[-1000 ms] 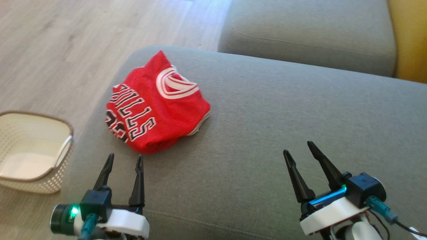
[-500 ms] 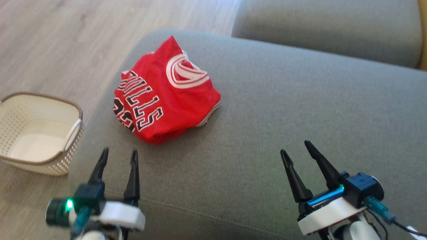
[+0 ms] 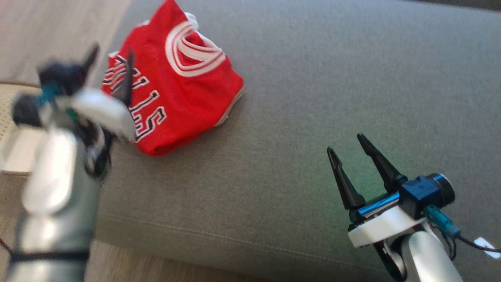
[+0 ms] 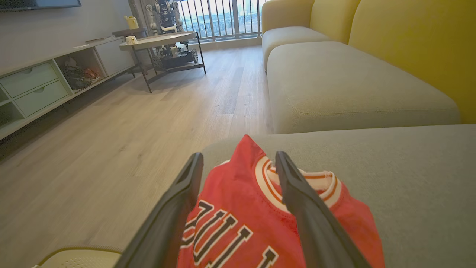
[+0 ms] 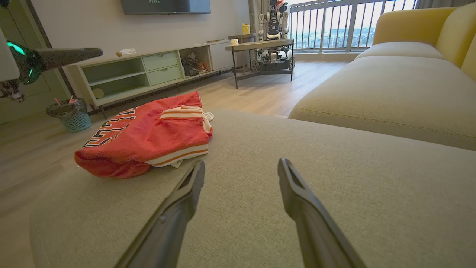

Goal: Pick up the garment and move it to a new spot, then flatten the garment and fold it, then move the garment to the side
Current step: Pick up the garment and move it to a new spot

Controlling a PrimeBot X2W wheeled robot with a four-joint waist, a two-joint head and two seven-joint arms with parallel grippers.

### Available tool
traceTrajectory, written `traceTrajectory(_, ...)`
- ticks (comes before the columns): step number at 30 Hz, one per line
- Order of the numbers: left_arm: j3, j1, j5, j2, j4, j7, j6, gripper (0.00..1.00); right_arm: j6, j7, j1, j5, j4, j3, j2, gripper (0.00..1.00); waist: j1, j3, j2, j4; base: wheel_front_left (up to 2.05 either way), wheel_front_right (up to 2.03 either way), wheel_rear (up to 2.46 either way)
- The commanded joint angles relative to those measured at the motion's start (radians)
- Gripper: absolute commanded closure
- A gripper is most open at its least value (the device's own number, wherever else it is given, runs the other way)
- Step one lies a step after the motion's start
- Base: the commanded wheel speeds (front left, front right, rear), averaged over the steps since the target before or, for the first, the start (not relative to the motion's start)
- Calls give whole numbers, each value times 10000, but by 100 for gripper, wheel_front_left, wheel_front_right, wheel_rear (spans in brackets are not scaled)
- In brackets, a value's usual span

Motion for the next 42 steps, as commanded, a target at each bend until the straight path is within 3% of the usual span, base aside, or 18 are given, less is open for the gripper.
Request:
traceTrajectory(1,335,-882,-168,426,35,269,-38,0,-2,-93,-446,-124,-344,219,-62,0,-2,496,0,-305,0,0,0)
traceTrajectory(10,110,-3277,-371,819,2695,1424,-105,0,-2,-93,-1001,-436,-423,195,-62,0,-2,1510,0,-602,0,0,0)
traceTrajectory(17,-182,-4671,-864,659,4752,2104,-148,0,-2,-93,-1170,-657,-391,214,-62,0,-2,1937,0,-465,0,0,0)
traceTrajectory(26,-1848,-5010,-1985,875,5635,2573,-157,0,-2,-93,-1237,-715,-487,177,-62,0,-2,2211,0,-538,0,0,0)
traceTrajectory(32,-2449,-5109,-2520,1085,5996,2409,-158,0,-2,-93,-1379,-701,-533,99,-62,0,-2,2500,0,-587,0,0,0)
traceTrajectory(33,-2544,-5118,-2589,1100,6058,2385,-158,6,-2,-93,-1391,-693,-522,99,-62,0,-2,2539,0,-588,0,0,0)
traceTrajectory(34,-2634,-5130,-2653,1117,6112,2344,-158,28,-2,-93,-1407,-695,-518,103,-62,0,-2,2576,0,-584,0,0,0)
traceTrajectory(35,-2709,-5151,-2717,1131,6154,2288,-158,44,-2,-93,-1427,-698,-520,106,-62,0,-2,2624,0,-577,0,0,0)
traceTrajectory(36,-2780,-5175,-2784,1134,6192,2219,-158,68,-2,-93,-1452,-698,-527,101,-62,0,-2,2673,0,-567,0,0,0)
traceTrajectory(37,-2842,-5200,-2861,1129,6215,2128,-158,100,-2,-93,-1473,-698,-534,90,-62,0,-2,2712,0,-553,0,0,0)
traceTrajectory(42,-3094,-5368,-3238,1185,6088,1116,-158,100,-2,-93,-1538,-711,-522,43,-62,0,-2,2811,0,-455,0,0,0)
